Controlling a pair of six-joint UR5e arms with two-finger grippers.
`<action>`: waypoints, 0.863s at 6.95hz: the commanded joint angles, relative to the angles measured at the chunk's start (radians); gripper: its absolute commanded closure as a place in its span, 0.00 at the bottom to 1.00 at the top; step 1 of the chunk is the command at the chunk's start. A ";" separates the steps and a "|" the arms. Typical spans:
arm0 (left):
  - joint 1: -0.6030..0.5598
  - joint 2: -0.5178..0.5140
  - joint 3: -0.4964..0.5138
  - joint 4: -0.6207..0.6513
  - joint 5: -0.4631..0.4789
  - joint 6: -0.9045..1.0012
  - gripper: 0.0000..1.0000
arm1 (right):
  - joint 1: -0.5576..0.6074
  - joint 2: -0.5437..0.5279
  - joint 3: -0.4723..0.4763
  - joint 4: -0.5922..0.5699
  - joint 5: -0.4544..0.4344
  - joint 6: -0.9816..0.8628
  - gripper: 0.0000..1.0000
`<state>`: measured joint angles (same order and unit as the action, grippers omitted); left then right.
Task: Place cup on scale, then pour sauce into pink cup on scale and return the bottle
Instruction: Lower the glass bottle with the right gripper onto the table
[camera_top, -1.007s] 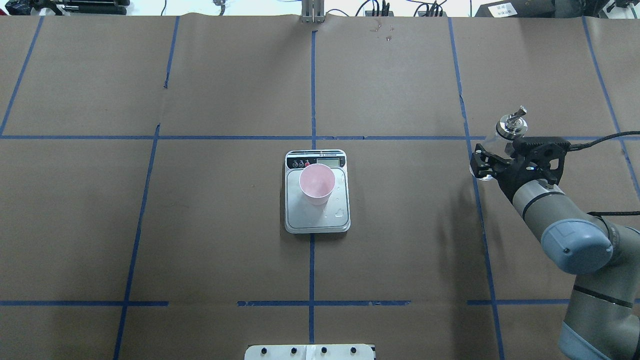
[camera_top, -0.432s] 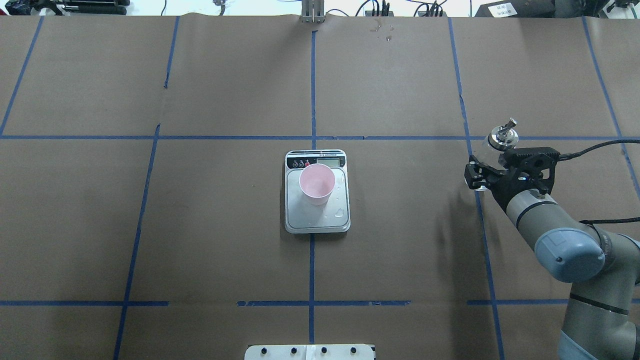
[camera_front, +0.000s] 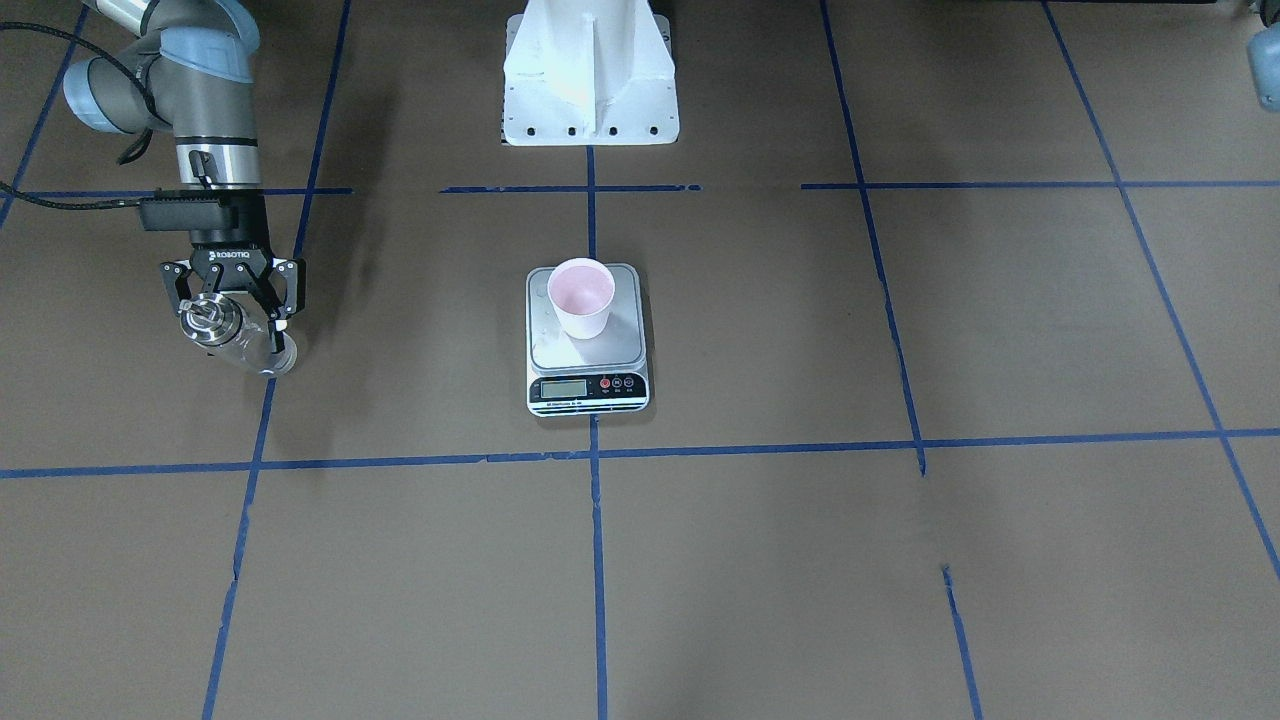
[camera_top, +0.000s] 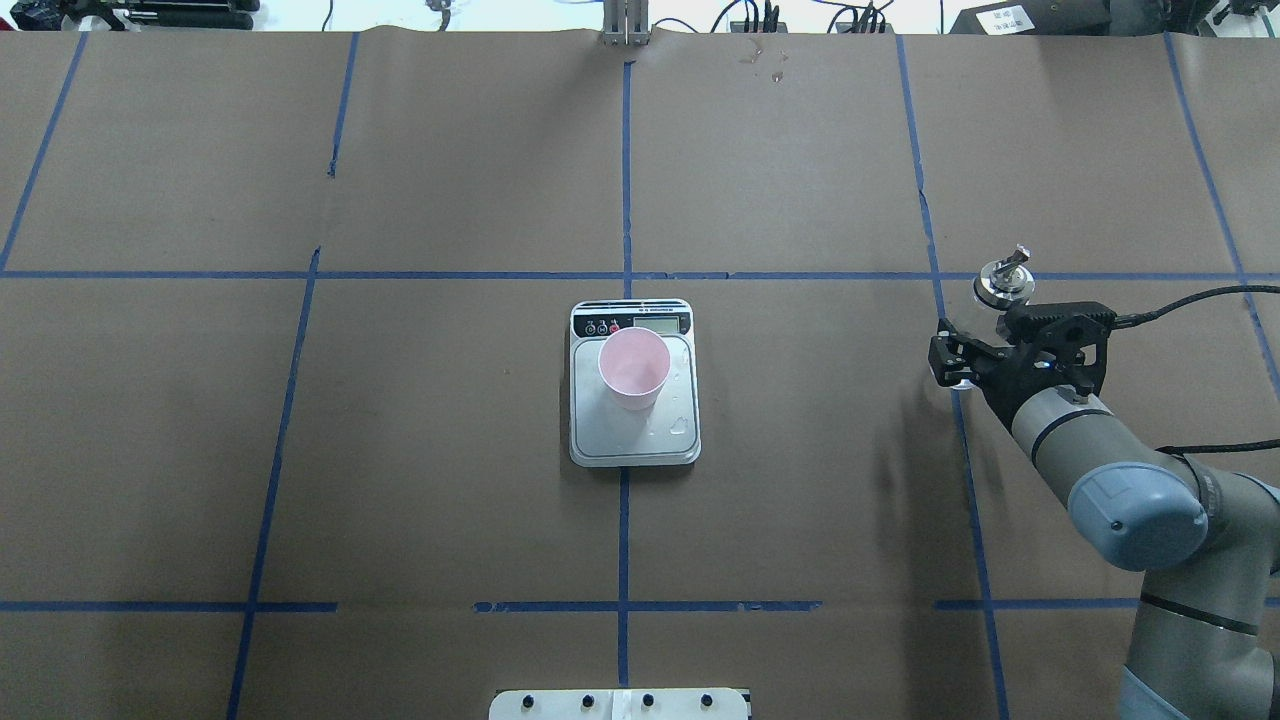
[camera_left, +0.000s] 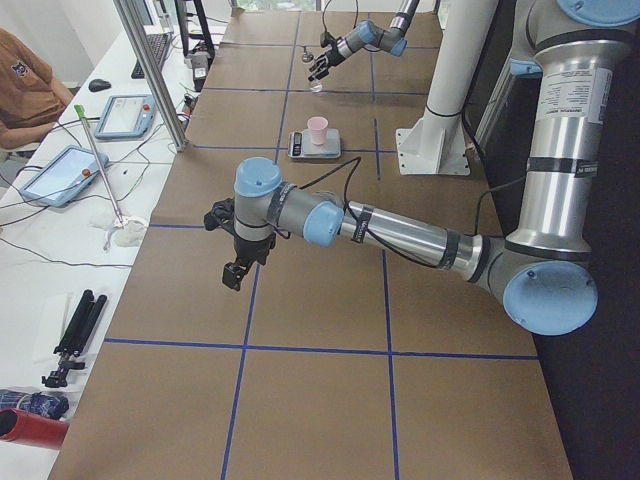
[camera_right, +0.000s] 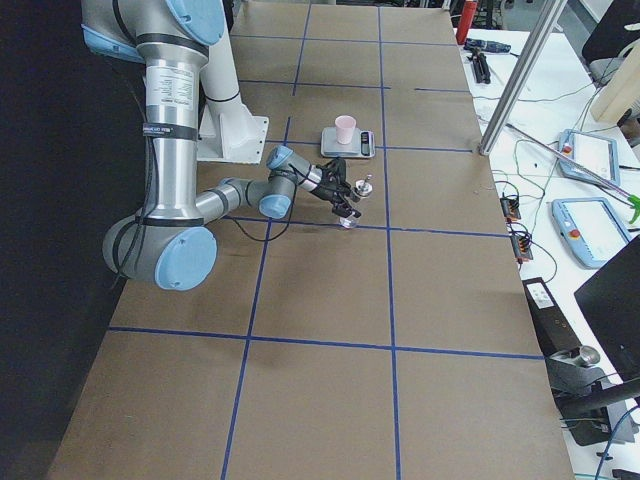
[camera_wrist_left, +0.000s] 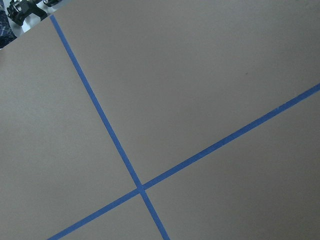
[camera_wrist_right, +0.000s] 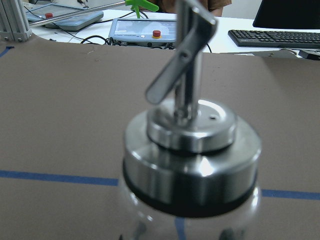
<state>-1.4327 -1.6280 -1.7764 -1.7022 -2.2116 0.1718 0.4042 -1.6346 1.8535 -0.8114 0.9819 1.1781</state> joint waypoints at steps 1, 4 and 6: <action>0.000 0.000 0.000 -0.001 0.001 0.000 0.00 | -0.001 -0.001 0.003 0.001 0.012 0.000 0.96; 0.002 -0.001 0.005 -0.001 0.001 0.000 0.00 | -0.001 -0.001 0.004 0.003 0.015 0.000 0.54; 0.002 -0.004 0.009 -0.001 0.001 0.000 0.00 | -0.005 -0.002 0.001 0.003 0.015 0.000 0.35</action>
<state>-1.4315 -1.6302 -1.7687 -1.7027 -2.2105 0.1718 0.4014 -1.6362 1.8564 -0.8085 0.9977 1.1781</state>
